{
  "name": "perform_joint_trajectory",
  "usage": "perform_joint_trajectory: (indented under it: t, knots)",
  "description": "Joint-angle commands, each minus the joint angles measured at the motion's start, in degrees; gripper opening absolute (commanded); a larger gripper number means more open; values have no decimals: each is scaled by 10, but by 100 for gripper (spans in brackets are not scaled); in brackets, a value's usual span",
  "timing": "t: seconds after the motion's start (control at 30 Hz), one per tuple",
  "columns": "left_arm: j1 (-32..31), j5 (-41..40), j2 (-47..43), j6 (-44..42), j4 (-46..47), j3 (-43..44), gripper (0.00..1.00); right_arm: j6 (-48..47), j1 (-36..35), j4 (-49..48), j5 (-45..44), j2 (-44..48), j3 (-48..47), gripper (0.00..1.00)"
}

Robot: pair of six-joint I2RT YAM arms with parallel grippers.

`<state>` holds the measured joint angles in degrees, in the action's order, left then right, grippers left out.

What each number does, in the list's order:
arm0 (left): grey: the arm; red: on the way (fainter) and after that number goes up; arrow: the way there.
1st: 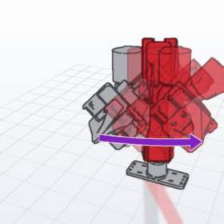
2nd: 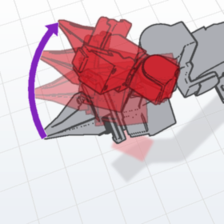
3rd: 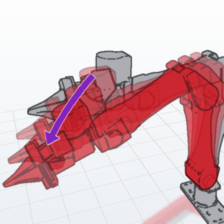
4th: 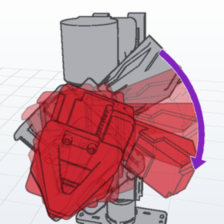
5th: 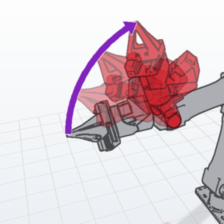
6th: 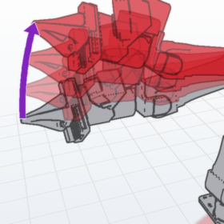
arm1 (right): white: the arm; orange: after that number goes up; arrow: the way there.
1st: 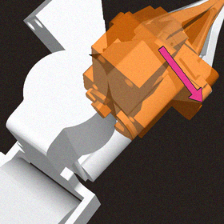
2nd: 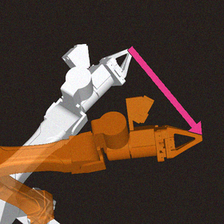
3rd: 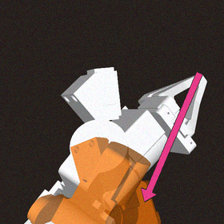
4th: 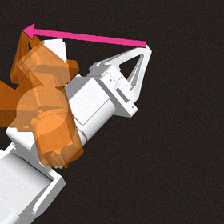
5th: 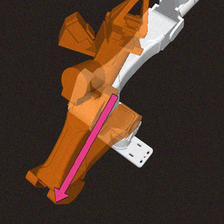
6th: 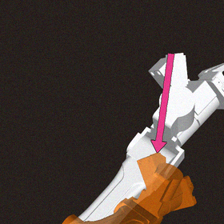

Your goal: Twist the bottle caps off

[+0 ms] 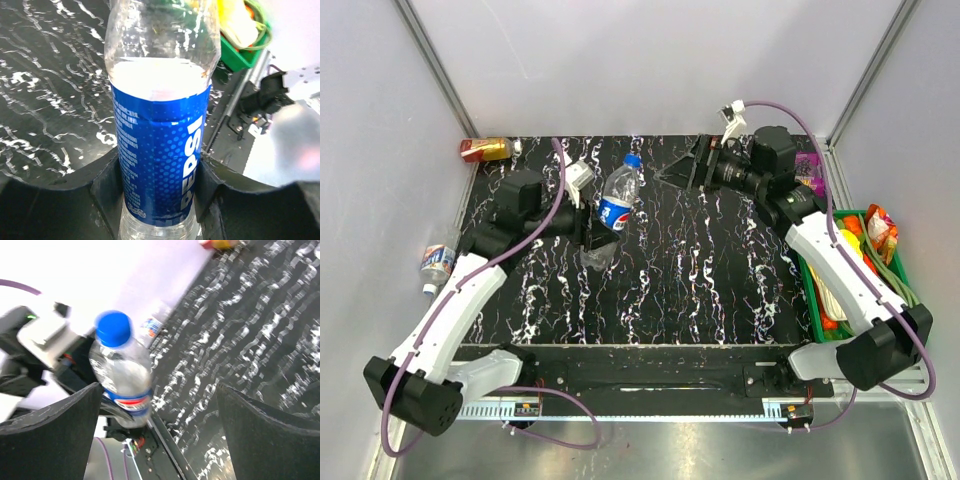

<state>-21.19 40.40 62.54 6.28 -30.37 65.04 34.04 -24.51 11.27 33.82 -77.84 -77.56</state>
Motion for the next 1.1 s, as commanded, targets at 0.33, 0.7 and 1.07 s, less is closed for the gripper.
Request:
perform_joint_trajectory:
  t: [0.33, 0.7, 1.07]
  knots:
    - [-53, 84, 5, 43, 101, 11, 50, 96, -40, -181, 60, -14, -37, 78]
    - [-66, 70, 10, 38, 102, 19, 50, 93, -58, -178, 58, -24, -35, 13]
    - [-66, -78, -51, 16, 87, 39, 99, 52, -58, -131, 30, -8, -48, 0]
